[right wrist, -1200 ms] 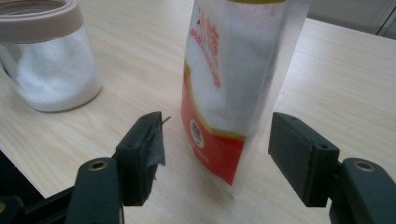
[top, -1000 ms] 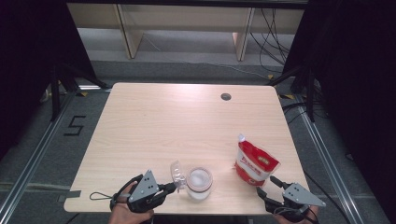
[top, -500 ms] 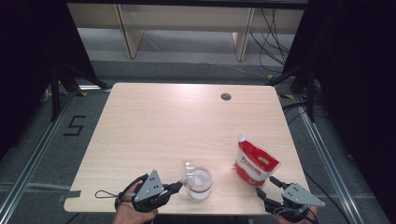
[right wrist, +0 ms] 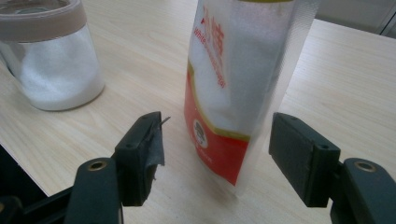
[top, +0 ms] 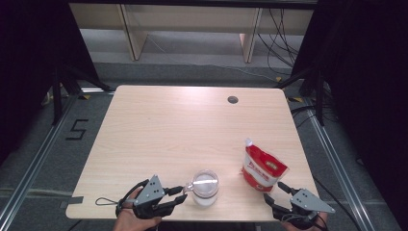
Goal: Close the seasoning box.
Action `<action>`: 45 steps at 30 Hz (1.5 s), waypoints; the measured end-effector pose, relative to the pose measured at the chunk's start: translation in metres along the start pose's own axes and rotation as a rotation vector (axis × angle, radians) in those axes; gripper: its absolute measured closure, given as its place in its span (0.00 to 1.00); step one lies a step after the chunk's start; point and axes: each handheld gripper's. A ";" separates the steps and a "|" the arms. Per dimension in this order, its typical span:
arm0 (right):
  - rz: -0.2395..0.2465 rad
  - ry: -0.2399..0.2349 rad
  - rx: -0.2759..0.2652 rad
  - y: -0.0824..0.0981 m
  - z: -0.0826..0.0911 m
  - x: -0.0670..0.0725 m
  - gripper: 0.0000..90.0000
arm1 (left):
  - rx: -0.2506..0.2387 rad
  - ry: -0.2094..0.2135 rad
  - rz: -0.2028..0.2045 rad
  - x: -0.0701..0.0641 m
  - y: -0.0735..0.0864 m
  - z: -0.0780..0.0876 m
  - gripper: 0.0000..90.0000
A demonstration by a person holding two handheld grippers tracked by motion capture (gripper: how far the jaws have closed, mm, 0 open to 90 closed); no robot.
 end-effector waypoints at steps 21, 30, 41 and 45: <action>-0.001 0.005 0.013 0.001 0.000 0.000 0.38 | 0.038 -0.041 0.081 0.009 0.022 0.008 0.23; 0.000 -0.004 0.018 0.001 -0.001 0.000 0.37 | 0.050 -0.075 0.075 0.013 0.032 0.011 0.18; -0.002 0.000 0.033 0.002 -0.002 -0.001 0.32 | 0.065 -0.095 0.054 0.017 0.040 0.013 0.18; -0.010 -0.004 0.036 0.002 -0.003 0.000 0.30 | 0.077 -0.094 0.049 0.018 0.041 0.012 0.18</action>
Point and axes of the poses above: each handheld gripper's, and its own axes: z roughly backward along the jaws, y roughly out of its underside, x roughly to its left, and after that the axes turned 5 degrees about z, right-handed
